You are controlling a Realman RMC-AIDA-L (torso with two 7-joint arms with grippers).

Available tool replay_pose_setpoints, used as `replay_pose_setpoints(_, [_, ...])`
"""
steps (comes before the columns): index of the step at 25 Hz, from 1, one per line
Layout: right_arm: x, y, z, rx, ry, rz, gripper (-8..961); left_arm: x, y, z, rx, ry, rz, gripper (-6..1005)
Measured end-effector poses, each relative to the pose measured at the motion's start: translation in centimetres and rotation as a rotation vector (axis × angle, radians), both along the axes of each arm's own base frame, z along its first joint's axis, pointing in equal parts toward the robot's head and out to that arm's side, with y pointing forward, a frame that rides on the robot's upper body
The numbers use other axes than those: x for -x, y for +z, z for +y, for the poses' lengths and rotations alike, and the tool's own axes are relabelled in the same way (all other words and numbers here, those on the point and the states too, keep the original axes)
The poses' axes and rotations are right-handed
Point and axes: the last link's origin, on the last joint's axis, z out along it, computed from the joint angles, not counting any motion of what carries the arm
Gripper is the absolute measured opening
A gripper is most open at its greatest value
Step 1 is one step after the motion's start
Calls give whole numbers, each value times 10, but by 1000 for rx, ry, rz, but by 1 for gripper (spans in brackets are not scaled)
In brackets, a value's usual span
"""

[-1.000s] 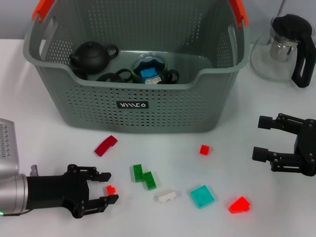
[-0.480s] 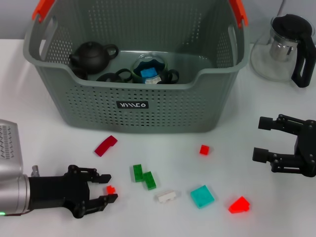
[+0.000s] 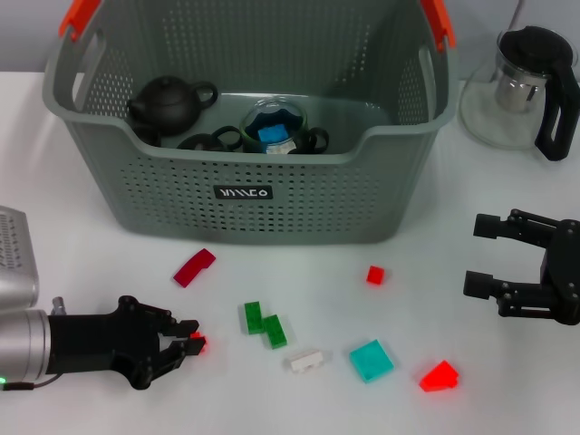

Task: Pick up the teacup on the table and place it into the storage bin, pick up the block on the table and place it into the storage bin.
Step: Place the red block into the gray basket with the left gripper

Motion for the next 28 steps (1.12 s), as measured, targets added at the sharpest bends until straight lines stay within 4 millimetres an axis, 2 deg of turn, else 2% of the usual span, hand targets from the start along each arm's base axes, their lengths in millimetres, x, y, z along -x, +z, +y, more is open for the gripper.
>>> replay_pose_setpoints(3, [0,0,0,0,1,1,915,-1,2,1,4,12,-6,189])
replay_pose_setpoints(22, [0,2,-1,-1,3,11,914,-8,10,-2,29,9,-61,181])
replay_pose_setpoints(28, [1,2,-1,-1,4,11,914,-26,38,-3,20,-32,-245,181])
